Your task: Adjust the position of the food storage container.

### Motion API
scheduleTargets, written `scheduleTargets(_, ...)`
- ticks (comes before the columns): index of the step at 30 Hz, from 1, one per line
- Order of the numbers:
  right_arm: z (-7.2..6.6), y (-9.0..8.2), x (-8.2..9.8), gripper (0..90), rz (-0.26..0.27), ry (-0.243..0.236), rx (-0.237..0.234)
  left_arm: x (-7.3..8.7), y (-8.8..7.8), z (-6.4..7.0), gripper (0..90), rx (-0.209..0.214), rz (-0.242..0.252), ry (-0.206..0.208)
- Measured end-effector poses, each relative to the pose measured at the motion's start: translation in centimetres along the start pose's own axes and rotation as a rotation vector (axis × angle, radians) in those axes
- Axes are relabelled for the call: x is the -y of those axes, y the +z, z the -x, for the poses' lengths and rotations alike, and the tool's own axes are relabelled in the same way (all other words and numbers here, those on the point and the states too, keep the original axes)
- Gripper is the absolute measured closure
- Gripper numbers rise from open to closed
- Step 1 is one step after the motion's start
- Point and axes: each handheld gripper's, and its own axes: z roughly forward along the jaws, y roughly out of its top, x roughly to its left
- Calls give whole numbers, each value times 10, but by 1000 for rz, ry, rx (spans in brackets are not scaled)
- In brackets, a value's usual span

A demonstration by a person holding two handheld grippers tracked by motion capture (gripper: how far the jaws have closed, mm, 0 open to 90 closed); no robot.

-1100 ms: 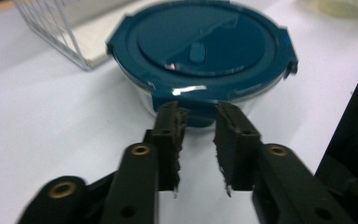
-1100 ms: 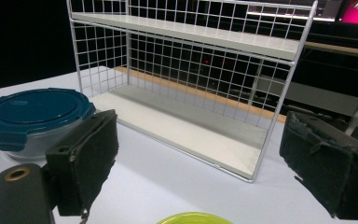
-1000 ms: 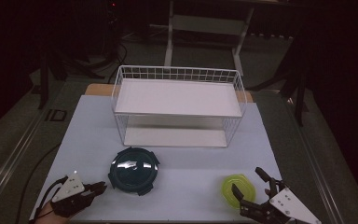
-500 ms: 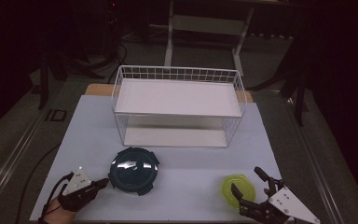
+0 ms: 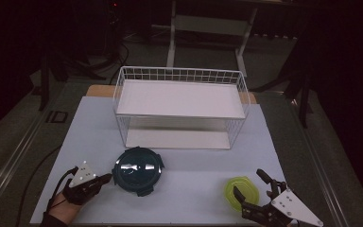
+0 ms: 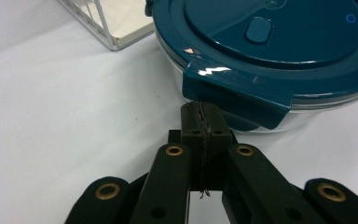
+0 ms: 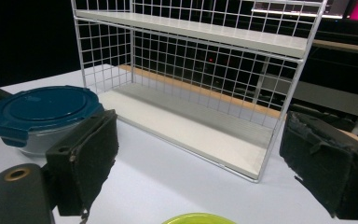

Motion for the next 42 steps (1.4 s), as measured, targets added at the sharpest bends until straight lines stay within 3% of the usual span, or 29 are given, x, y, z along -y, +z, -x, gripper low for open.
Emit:
scheduleTargets(14, 0, 1, 0, 112, -2, -1, -7, -12, 14, -11, 889, 10, -5, -20)
scheduleTargets(19, 0, 1, 0, 112, -2, 0, -6, -16, 10, -12, 889, 23, -6, -10)
scheduleTargets(30, 0, 3, 0, 112, -10, 0, -30, -18, 14, -10, 889, 15, -28, -23)
scheduleTargets(42, -1, 4, 0, 111, -12, -13, -32, -33, 24, 0, 889, 37, -19, -15)
